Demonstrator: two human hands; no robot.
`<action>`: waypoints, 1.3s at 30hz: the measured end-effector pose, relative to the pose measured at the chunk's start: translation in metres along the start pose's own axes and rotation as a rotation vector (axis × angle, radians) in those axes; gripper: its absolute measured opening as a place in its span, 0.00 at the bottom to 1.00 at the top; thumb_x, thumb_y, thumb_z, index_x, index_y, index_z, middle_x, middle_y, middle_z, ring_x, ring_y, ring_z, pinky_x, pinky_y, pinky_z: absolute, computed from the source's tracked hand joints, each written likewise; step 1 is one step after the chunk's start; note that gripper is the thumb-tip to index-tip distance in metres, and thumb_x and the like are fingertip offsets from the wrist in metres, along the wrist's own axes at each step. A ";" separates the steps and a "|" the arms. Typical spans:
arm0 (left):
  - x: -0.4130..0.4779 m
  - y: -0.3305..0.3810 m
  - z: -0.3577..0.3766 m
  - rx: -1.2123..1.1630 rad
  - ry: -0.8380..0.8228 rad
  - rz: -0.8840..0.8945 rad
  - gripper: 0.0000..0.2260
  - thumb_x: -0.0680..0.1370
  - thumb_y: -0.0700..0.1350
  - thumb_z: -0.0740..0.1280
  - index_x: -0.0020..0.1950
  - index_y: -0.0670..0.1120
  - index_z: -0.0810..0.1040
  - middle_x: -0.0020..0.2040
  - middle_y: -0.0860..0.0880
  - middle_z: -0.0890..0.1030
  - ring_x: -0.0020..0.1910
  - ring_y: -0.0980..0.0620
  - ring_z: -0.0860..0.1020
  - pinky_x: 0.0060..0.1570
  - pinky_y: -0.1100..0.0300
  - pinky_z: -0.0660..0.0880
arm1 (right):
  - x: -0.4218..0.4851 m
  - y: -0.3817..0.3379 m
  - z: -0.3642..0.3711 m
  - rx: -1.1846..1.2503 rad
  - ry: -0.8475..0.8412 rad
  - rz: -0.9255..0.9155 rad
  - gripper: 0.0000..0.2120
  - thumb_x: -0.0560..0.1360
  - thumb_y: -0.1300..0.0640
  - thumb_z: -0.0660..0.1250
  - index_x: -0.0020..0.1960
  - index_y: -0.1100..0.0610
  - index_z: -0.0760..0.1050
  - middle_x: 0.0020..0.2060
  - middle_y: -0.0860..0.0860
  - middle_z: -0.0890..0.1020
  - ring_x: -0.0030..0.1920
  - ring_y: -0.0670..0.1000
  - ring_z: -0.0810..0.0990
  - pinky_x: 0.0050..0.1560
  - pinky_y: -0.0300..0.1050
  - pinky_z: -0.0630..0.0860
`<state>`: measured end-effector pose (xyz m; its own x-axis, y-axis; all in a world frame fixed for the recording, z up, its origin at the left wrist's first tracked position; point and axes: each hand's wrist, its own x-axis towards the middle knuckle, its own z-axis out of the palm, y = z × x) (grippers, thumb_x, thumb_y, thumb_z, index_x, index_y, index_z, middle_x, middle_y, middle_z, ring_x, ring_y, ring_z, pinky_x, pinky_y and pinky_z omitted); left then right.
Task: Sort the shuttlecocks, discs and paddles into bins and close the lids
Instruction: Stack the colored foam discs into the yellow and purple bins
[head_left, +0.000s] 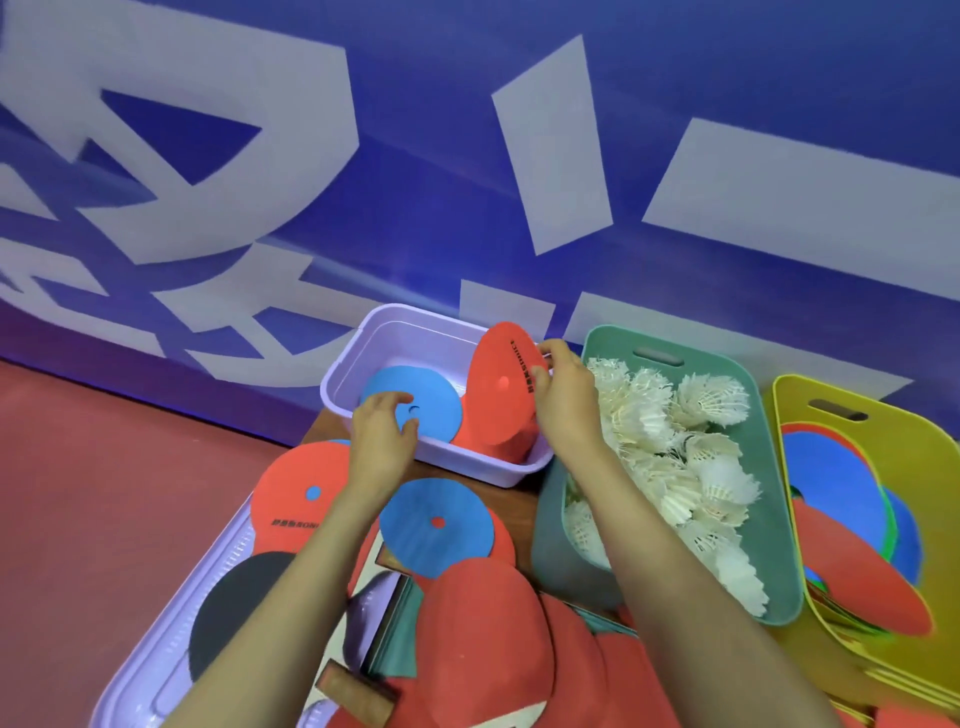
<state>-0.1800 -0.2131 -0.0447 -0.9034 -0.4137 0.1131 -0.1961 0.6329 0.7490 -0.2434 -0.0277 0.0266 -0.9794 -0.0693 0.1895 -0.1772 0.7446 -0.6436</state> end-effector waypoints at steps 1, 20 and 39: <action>-0.008 0.000 0.000 0.037 0.030 0.045 0.14 0.73 0.34 0.67 0.58 0.40 0.78 0.58 0.41 0.77 0.60 0.41 0.73 0.61 0.51 0.67 | 0.004 0.001 0.008 -0.026 -0.043 0.009 0.15 0.77 0.66 0.59 0.63 0.61 0.69 0.57 0.59 0.76 0.57 0.59 0.74 0.50 0.46 0.67; -0.055 -0.129 -0.039 0.121 0.012 -0.687 0.27 0.73 0.43 0.68 0.68 0.37 0.62 0.65 0.32 0.67 0.65 0.32 0.66 0.63 0.43 0.64 | -0.090 -0.026 0.129 -0.204 -0.738 -0.168 0.20 0.77 0.59 0.62 0.68 0.59 0.64 0.65 0.58 0.70 0.66 0.59 0.67 0.61 0.50 0.65; -0.049 -0.147 -0.040 -0.178 0.221 -0.584 0.19 0.69 0.29 0.63 0.59 0.38 0.68 0.53 0.38 0.74 0.51 0.39 0.74 0.45 0.54 0.67 | -0.099 -0.037 0.176 0.239 -0.454 0.133 0.16 0.73 0.67 0.64 0.60 0.61 0.68 0.50 0.57 0.79 0.51 0.60 0.77 0.48 0.52 0.73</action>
<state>-0.0914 -0.3120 -0.1342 -0.5634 -0.7940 -0.2285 -0.5479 0.1520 0.8226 -0.1566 -0.1654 -0.0988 -0.9287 -0.3044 -0.2118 -0.0134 0.5982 -0.8012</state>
